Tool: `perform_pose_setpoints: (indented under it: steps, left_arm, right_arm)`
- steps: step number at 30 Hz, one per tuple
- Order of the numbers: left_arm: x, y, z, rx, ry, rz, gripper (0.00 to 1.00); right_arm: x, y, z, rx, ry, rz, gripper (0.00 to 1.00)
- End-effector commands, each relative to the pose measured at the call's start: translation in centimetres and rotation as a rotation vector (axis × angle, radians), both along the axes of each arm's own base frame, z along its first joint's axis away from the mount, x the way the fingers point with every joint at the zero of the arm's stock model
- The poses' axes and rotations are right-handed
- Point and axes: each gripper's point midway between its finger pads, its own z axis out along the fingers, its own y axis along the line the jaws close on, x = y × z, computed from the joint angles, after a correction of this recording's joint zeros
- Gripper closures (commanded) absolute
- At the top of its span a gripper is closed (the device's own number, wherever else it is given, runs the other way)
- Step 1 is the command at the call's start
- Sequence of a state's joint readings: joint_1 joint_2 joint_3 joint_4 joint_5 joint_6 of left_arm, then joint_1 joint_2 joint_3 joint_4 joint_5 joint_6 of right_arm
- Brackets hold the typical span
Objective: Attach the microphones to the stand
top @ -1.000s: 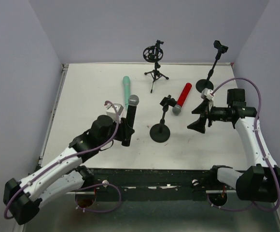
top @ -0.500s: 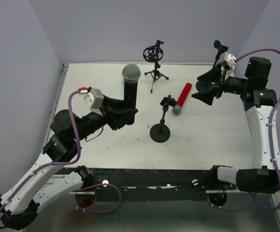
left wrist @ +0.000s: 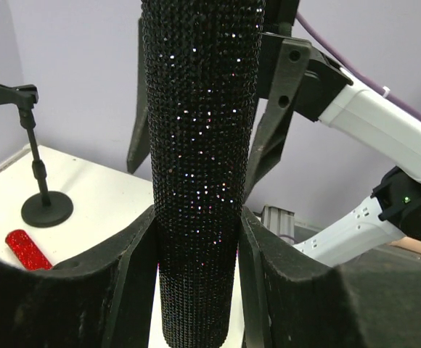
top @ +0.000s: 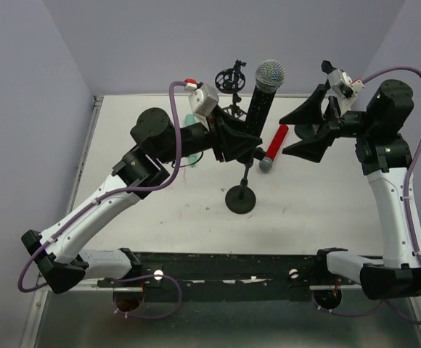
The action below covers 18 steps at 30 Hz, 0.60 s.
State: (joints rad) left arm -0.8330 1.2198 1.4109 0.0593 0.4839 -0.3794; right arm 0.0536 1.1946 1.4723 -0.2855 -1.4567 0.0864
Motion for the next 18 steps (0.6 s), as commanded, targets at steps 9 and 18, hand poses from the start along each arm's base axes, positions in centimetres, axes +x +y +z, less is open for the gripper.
perform_pose_setpoints:
  steps: [9,18]
  left_arm:
    - [-3.9,6.0,-6.0,0.209,-0.053,0.054,1.0]
    - [-4.9,8.0,-12.7,0.224,0.017,0.095,1.0]
  right_arm:
    - [5.5,-1.7,-11.7,-0.274,-0.316,-0.084,0.0]
    - [4.6,0.3,-16.1,-0.305,-0.311,0.173,0.0]
